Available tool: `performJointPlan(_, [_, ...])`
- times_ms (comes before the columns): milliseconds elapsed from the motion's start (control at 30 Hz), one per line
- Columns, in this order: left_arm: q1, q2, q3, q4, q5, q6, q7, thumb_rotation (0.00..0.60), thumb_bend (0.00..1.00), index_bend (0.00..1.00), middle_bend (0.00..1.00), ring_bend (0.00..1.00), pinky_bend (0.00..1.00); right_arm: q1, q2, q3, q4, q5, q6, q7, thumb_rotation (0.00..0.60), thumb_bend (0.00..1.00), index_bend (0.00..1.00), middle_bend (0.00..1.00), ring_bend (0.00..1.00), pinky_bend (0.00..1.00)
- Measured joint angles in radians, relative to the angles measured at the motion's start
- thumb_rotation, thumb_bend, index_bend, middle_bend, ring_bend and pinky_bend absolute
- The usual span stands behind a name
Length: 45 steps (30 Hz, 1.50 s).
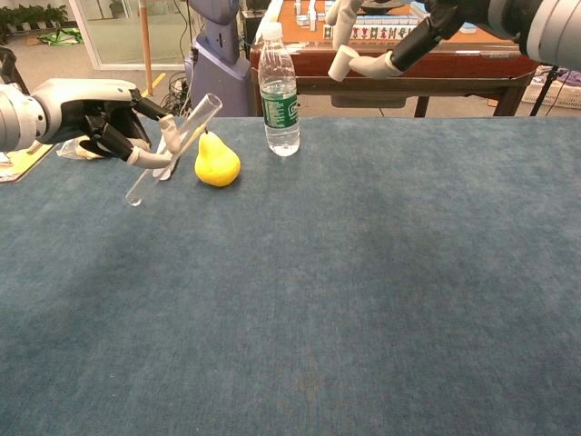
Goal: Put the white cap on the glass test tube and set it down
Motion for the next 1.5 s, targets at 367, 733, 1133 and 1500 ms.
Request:
performJointPlan(367, [-0.032, -0.033, -0.038, 0.003, -0.009, -0.047, -0.086, 0.6, 0.29, 0.58, 1.0, 1.0, 1.0, 0.058, -0.083, 0.022, 0.048, 0.017, 0.028, -0.03, 0.6, 0.41, 0.64, 0.22, 0.0, 0.0])
performJointPlan(733, [-0.049, -0.052, -0.036, 0.0, -0.005, -0.054, -0.098, 0.6, 0.29, 0.58, 1.0, 1.0, 1.0, 0.099, -0.141, 0.031, 0.083, 0.035, 0.029, -0.025, 0.6, 0.41, 0.64, 0.22, 0.0, 0.0])
performJointPlan(1133, [-0.061, -0.064, -0.04, 0.008, -0.018, -0.047, -0.101, 0.6, 0.29, 0.58, 1.0, 1.0, 1.0, 0.117, -0.157, 0.021, 0.082, 0.04, 0.03, -0.037, 0.6, 0.41, 0.64, 0.22, 0.0, 0.0])
performJointPlan(1500, [-0.066, -0.067, -0.036, 0.012, -0.018, -0.043, -0.099, 0.6, 0.29, 0.58, 1.0, 1.0, 1.0, 0.122, -0.152, 0.014, 0.087, 0.047, 0.029, -0.044, 0.6, 0.41, 0.64, 0.22, 0.0, 0.0])
